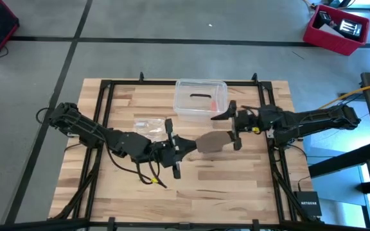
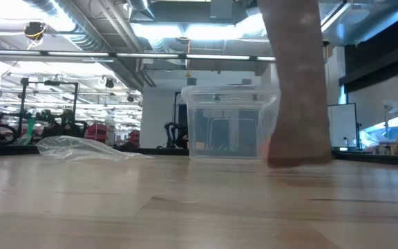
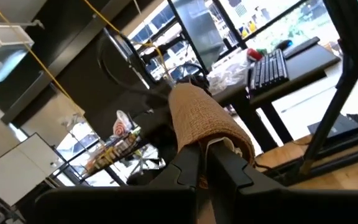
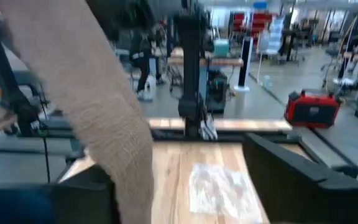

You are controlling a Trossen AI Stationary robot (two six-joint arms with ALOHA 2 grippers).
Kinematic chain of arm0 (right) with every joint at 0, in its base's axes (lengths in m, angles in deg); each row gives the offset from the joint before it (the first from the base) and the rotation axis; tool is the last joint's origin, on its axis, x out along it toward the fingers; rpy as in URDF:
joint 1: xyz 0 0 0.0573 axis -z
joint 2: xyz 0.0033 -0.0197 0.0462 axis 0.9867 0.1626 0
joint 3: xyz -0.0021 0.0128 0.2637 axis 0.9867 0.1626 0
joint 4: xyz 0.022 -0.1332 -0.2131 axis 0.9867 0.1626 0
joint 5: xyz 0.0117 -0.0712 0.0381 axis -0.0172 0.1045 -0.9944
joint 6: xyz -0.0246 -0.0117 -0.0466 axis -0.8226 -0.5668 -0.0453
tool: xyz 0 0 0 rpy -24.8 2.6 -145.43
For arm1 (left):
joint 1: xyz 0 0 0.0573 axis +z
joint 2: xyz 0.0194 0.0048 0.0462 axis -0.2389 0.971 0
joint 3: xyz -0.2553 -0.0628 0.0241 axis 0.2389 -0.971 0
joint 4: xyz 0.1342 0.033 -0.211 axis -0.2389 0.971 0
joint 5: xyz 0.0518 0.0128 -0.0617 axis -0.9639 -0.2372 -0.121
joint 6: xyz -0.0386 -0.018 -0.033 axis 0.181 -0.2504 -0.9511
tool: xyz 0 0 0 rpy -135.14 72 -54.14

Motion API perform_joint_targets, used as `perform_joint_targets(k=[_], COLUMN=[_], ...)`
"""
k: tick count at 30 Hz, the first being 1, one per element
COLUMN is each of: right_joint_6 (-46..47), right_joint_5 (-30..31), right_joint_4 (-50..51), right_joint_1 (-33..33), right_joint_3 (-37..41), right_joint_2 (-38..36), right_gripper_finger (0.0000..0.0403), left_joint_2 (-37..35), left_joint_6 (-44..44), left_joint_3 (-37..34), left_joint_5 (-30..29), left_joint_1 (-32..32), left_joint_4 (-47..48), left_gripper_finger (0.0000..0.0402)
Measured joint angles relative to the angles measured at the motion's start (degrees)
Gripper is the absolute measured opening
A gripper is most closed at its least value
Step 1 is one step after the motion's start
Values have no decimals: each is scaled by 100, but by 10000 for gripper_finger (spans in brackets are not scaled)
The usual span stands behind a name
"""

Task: Roll bandage
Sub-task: Roll the brown bandage

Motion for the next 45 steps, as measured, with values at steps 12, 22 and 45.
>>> perform_joint_targets(k=[12,22,45], right_joint_6=[365,388,-1030], right_joint_5=[-388,-579,57], right_joint_4=[2446,2450,-585], right_joint_1=[0,-424,-959], right_joint_3=[-1072,-479,866], right_joint_2=[-5,-50,548], right_gripper_finger=[280,256,17], left_joint_2=[2,-11,-87], left_joint_6=[9,108,107], left_joint_3=[-18,-18,-18], left_joint_5=[-3,-5,-26], left_joint_1=[148,132,141], left_joint_4=[-13,-34,-137], left_gripper_finger=[8,8,8])
